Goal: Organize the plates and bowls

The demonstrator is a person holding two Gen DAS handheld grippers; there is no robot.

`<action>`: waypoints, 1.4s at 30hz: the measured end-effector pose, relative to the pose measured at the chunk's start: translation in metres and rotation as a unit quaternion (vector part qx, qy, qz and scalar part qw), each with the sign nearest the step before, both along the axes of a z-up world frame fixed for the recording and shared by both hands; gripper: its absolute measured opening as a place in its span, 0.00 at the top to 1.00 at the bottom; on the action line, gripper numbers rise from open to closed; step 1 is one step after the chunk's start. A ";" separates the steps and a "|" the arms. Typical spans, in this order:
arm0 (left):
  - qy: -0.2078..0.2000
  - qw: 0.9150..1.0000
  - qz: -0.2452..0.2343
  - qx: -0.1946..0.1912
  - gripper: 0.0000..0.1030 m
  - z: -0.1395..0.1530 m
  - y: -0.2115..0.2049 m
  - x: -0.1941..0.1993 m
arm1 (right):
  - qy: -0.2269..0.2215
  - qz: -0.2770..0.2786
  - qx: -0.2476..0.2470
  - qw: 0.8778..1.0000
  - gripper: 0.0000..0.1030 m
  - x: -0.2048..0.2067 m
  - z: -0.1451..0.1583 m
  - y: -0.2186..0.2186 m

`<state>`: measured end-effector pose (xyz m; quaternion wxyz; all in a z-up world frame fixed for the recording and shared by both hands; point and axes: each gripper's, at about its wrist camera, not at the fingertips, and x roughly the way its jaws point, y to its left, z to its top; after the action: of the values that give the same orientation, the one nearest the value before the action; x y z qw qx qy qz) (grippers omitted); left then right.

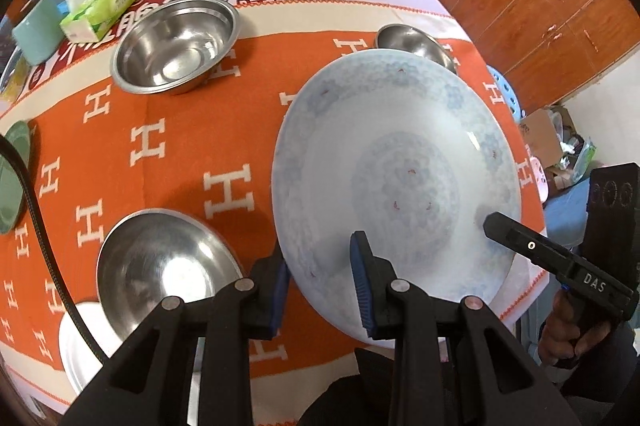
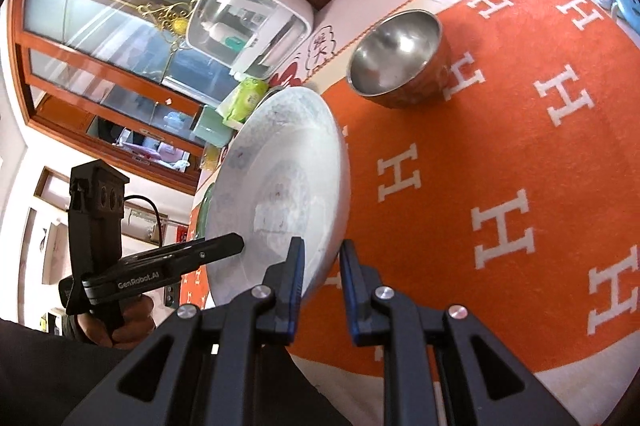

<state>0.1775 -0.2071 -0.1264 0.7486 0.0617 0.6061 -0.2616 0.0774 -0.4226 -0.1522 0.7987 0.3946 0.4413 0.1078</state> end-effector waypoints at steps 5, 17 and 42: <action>-0.015 1.000 0.027 -0.007 0.73 0.010 0.021 -0.014 | -0.014 0.026 -0.014 0.999 0.83 -0.004 0.012 0.013; -0.044 0.997 0.049 -0.029 0.73 0.037 0.077 -0.050 | -0.037 0.074 -0.033 0.996 0.83 -0.019 0.035 0.054; -0.051 0.996 0.068 -0.040 0.74 0.055 0.231 -0.098 | -0.029 0.111 -0.041 0.993 0.83 -0.054 0.050 0.196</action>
<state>0.0793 0.0241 -0.0719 0.7963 0.0038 0.5592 -0.2306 0.0232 -0.2270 -0.1020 0.8098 0.3072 0.4626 0.1891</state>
